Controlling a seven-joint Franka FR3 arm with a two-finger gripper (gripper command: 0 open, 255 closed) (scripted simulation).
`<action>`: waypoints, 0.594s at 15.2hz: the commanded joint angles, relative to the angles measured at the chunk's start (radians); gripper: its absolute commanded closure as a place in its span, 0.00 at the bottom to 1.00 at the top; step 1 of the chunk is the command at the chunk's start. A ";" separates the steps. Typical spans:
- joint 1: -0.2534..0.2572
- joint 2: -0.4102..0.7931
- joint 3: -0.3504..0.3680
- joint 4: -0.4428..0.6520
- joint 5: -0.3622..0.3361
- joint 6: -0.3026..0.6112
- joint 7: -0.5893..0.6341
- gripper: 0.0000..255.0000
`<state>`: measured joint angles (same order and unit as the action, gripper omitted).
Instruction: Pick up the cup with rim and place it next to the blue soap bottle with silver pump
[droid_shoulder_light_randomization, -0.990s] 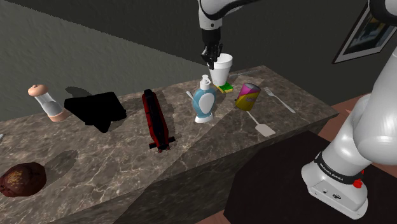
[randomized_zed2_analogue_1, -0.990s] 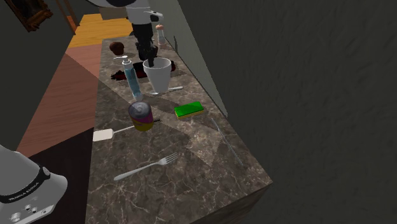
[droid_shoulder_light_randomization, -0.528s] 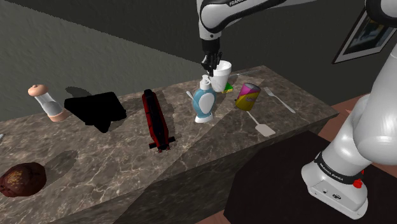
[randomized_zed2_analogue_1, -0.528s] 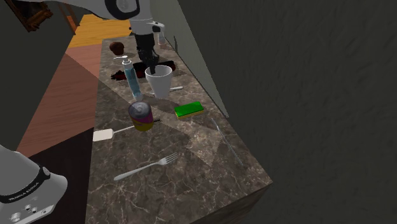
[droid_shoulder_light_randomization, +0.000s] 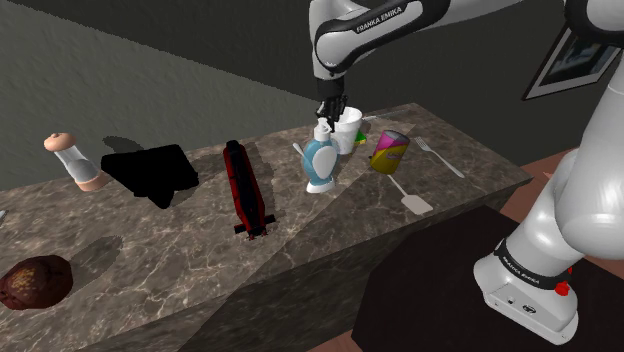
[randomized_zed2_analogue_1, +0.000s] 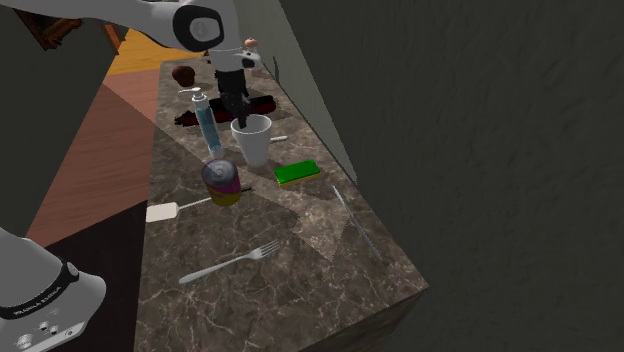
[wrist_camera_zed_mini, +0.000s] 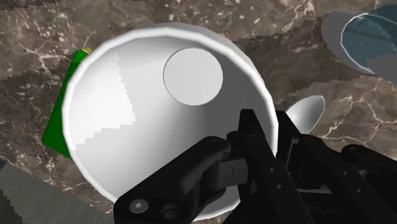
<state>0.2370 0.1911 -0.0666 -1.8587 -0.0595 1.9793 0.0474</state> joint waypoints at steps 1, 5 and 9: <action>-0.001 0.010 0.000 -0.014 0.000 0.025 0.000 1.00; -0.001 0.022 0.000 -0.031 0.000 0.055 0.002 1.00; -0.001 0.023 0.000 -0.031 0.000 0.055 0.002 1.00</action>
<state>0.2360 0.2138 -0.0669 -1.8902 -0.0593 2.0339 0.0493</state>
